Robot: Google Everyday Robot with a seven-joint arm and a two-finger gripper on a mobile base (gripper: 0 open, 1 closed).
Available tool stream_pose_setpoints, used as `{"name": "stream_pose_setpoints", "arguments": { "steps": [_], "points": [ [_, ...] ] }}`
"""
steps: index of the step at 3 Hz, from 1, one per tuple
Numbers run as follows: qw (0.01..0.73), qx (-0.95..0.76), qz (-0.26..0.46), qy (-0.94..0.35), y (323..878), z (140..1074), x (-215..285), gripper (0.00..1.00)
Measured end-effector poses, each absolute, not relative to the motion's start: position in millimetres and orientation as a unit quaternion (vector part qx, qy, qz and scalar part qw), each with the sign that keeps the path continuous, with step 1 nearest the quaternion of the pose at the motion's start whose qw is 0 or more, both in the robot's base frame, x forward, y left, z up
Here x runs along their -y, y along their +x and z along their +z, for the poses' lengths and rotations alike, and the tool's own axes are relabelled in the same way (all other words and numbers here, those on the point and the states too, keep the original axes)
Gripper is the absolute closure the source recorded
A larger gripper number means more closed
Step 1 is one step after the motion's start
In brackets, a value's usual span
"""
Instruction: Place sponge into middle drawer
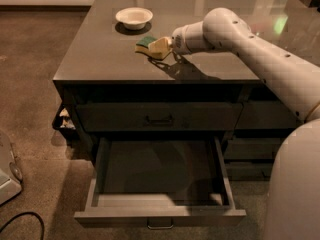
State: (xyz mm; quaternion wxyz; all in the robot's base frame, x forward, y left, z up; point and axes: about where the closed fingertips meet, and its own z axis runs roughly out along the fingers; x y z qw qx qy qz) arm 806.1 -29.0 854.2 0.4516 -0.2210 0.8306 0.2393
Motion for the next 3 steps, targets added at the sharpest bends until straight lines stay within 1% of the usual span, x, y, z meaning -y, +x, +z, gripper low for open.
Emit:
{"name": "stream_pose_setpoints", "arguments": {
  "steps": [2,3],
  "points": [
    [0.458,-0.821,0.24,-0.241,798,852,22,0.89],
    [0.464,-0.816,0.237,-0.251,782,861,34,1.0]
  ]
}}
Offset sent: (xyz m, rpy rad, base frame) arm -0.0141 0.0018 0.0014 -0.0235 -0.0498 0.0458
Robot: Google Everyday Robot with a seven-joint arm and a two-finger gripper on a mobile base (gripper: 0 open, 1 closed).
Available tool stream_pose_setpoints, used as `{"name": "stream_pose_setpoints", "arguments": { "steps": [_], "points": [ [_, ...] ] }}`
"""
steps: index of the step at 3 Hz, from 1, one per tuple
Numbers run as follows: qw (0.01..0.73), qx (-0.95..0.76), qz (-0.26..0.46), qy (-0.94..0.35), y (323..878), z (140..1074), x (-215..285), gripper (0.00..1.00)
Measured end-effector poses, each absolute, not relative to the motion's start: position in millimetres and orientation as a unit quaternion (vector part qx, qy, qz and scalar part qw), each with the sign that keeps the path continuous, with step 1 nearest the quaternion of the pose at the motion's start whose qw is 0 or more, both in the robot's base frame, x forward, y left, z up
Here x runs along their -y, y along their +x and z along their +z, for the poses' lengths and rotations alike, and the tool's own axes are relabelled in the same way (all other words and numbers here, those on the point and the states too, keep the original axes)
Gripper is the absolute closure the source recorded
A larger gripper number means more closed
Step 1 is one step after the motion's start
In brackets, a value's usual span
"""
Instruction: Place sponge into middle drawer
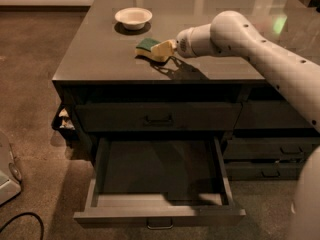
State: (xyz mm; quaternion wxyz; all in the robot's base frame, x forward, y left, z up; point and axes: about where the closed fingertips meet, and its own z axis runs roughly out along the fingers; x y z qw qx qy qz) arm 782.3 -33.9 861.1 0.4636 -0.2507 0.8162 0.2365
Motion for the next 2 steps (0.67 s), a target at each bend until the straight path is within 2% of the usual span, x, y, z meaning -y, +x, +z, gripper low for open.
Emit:
{"name": "stream_pose_setpoints", "arguments": {
  "steps": [2],
  "points": [
    [0.456,-0.807,0.228,-0.298,717,898,99,1.0]
  ]
}}
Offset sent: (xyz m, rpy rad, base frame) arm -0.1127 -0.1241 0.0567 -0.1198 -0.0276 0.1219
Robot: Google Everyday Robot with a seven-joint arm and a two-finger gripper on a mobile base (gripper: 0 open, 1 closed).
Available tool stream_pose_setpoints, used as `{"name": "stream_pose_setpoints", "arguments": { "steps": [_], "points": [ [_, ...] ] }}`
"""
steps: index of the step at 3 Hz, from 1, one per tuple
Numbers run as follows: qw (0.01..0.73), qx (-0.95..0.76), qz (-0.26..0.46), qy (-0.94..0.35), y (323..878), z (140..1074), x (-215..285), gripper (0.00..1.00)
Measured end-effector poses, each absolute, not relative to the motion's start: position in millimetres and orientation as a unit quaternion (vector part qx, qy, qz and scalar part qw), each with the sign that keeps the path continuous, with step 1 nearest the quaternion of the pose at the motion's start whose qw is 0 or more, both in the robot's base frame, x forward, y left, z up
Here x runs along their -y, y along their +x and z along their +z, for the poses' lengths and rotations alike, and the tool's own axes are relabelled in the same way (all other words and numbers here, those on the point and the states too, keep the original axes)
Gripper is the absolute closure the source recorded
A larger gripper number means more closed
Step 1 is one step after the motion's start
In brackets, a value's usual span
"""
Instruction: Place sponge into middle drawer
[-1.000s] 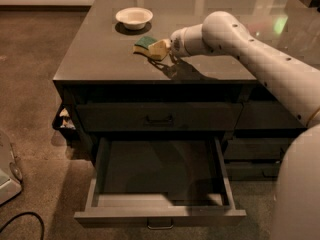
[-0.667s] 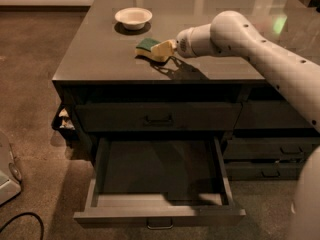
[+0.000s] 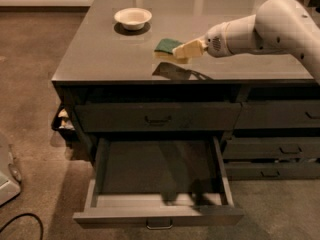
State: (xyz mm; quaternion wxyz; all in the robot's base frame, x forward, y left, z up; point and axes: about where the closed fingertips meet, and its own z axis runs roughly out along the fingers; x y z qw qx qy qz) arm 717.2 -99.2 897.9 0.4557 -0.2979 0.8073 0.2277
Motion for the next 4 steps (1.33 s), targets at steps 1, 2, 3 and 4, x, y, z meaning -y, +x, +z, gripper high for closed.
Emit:
{"name": "stream_pose_setpoints", "arguments": {
  "steps": [1,2,3,4],
  "points": [
    [0.433,-0.812,0.228,-0.319,675,890,142,1.0],
    [0.406,-0.827,0.234,-0.311,632,865,184,1.0],
    [0.354,-0.855,0.247,-0.288,604,810,213,1.0],
    [0.296,-0.88,0.275,-0.249,590,745,228,1.0]
  ]
}}
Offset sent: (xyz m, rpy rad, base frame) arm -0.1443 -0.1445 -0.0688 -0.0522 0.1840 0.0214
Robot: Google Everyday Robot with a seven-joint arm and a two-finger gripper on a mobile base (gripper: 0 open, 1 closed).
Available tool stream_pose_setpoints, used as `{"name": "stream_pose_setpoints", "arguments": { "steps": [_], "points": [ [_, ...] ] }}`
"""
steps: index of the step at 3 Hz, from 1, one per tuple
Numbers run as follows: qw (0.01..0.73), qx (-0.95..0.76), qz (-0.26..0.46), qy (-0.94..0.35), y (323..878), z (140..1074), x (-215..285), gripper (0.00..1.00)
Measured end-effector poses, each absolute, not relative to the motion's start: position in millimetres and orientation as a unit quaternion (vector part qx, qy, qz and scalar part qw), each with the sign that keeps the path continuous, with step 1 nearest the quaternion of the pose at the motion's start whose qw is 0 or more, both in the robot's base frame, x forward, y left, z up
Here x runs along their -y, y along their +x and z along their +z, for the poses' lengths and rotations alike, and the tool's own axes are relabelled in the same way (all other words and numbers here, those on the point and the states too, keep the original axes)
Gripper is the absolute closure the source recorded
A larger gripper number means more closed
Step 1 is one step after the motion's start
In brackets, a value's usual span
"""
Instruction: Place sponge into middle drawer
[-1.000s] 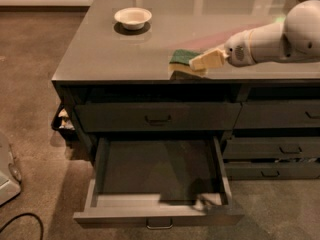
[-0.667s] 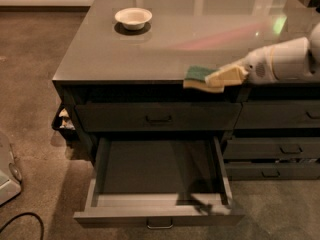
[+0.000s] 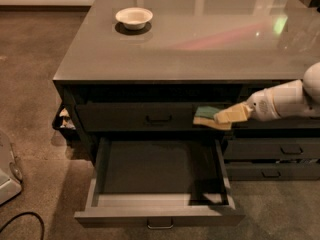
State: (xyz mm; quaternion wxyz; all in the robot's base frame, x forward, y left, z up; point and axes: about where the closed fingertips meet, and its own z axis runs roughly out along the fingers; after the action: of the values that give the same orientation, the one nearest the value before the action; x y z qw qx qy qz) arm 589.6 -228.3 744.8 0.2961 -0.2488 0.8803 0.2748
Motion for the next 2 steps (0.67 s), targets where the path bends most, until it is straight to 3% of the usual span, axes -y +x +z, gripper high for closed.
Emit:
{"name": "stream_pose_setpoints", "arguments": {
  "steps": [2],
  "points": [
    [0.205,-0.917,0.314,-0.133,600,617,222,1.0]
  ]
}}
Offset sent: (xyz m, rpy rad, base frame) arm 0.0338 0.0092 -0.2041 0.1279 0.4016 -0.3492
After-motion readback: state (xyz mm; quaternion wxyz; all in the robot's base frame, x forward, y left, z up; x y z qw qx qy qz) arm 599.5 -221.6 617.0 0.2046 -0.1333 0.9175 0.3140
